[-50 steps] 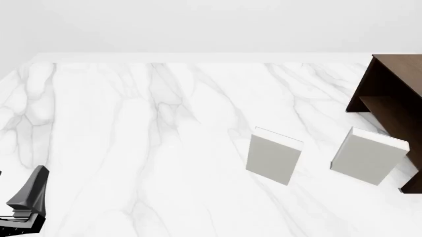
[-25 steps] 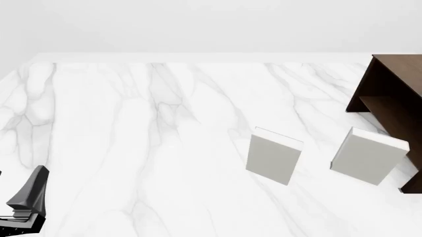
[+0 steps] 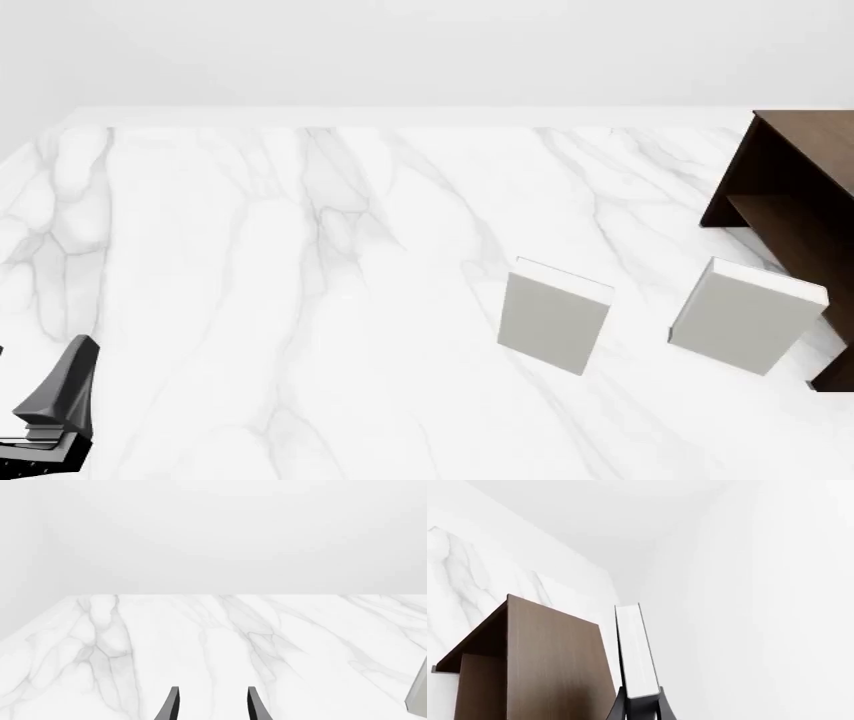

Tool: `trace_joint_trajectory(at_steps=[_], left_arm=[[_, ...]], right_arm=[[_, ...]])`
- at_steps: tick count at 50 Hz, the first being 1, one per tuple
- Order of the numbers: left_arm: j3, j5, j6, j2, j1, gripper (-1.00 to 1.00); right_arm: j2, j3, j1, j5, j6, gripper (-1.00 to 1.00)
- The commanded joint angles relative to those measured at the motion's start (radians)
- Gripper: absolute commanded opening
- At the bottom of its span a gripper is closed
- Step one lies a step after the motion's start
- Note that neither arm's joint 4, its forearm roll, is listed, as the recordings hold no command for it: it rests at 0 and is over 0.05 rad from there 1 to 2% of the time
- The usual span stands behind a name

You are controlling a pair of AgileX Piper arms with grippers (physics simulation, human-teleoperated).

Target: Pick up the book on the left and place it on top of the shelf.

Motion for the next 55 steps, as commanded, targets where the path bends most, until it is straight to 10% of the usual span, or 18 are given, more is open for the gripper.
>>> trace_joint_trajectory(at_steps=[1,55], left_arm=[[0.0,0.0,0.0,0.0,0.0,1.0],[0.0,0.0,0.0,0.0,0.0,1.0]], right_arm=[[0.021,-0.013,-0.009,-0.029,0.015,-1.0],[0.151,0.014,-0.025,-0.126,0.044,-1.0]])
